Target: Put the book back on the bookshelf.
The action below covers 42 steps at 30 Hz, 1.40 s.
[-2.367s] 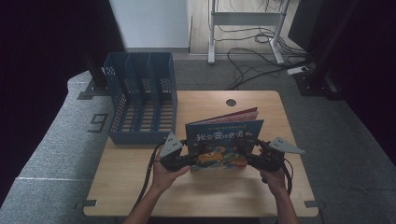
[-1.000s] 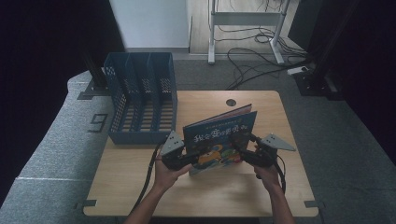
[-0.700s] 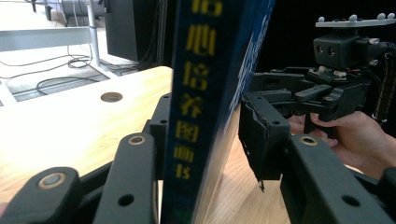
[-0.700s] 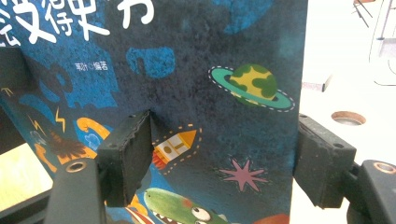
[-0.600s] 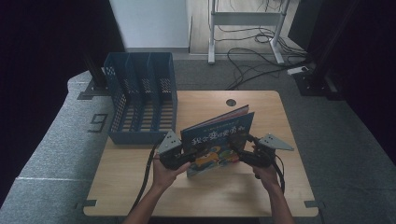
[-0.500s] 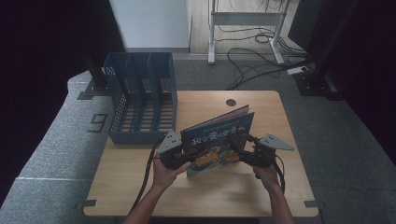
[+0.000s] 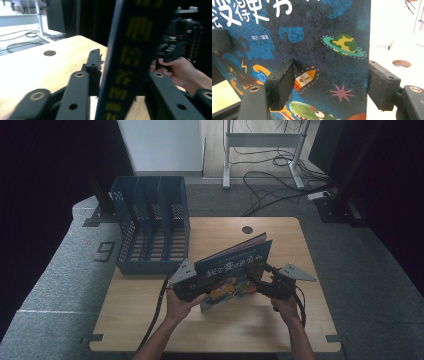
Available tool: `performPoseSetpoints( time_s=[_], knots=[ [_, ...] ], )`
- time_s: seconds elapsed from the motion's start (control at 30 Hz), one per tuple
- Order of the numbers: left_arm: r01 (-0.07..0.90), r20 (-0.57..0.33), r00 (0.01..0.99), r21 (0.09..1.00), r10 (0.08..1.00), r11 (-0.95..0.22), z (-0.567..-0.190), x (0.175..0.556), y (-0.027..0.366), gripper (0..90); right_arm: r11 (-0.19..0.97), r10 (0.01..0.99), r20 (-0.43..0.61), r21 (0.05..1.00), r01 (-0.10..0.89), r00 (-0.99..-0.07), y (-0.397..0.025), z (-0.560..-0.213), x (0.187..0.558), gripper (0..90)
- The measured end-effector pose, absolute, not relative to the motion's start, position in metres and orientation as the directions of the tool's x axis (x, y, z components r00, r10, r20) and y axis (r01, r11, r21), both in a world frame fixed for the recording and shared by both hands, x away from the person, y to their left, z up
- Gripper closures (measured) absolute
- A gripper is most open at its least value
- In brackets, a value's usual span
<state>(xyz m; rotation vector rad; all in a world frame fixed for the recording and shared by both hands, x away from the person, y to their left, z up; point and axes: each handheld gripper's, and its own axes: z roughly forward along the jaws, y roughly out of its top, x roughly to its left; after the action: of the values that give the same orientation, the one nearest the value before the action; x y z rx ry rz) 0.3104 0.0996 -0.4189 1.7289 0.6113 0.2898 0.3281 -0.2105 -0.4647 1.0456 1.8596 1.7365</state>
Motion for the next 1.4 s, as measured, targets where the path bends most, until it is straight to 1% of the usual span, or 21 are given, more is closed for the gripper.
performPoseSetpoints(
  time_s=[0.1,0.2,0.27,0.33,0.57,0.9,1.17,1.27,1.33,1.4],
  knots=[
    [0.226,-0.110,0.840,0.962,0.532,-0.157,-0.418,0.307,0.098,72.3,-0.045,0.734,0.204,0.966,0.254,-0.647,-0.211,-0.465,0.329,27.0],
    [0.202,-0.087,0.848,0.965,0.523,-0.167,-0.419,0.302,0.095,79.3,-0.059,0.749,0.214,0.964,0.258,-0.628,-0.213,-0.466,0.329,27.8],
    [0.179,-0.057,0.841,0.968,0.538,-0.177,-0.419,0.300,0.093,80.9,-0.074,0.746,0.227,0.962,0.261,-0.626,-0.217,-0.466,0.329,28.3],
    [0.178,-0.056,0.834,0.969,0.549,-0.170,-0.420,0.300,0.093,81.9,-0.089,0.747,0.239,0.961,0.263,-0.621,-0.221,-0.467,0.328,28.3],
    [0.180,-0.085,0.818,0.977,0.568,-0.114,-0.423,0.301,0.094,82.5,-0.128,0.762,0.268,0.955,0.269,-0.590,-0.236,-0.468,0.326,28.3],
    [0.220,-0.151,0.803,0.974,0.576,-0.052,-0.413,0.301,0.099,82.5,-0.156,0.776,0.283,0.952,0.263,-0.564,-0.248,-0.468,0.321,29.6],
    [0.233,-0.160,0.804,0.971,0.573,-0.056,-0.413,0.303,0.101,82.0,-0.131,0.762,0.269,0.955,0.267,-0.589,-0.240,-0.468,0.323,29.2],
    [0.241,-0.178,0.807,0.970,0.562,-0.039,-0.410,0.303,0.100,79.6,-0.113,0.758,0.258,0.956,0.270,-0.599,-0.236,-0.468,0.324,29.1],
    [0.224,-0.171,0.809,0.974,0.562,-0.026,-0.407,0.302,0.101,78.3,-0.113,0.758,0.259,0.956,0.270,-0.599,-0.235,-0.468,0.323,29.2],
    [0.214,-0.153,0.809,0.976,0.567,-0.041,-0.404,0.302,0.099,78.8,-0.117,0.756,0.261,0.956,0.267,-0.600,-0.235,-0.467,0.322,29.2]
  ],
)
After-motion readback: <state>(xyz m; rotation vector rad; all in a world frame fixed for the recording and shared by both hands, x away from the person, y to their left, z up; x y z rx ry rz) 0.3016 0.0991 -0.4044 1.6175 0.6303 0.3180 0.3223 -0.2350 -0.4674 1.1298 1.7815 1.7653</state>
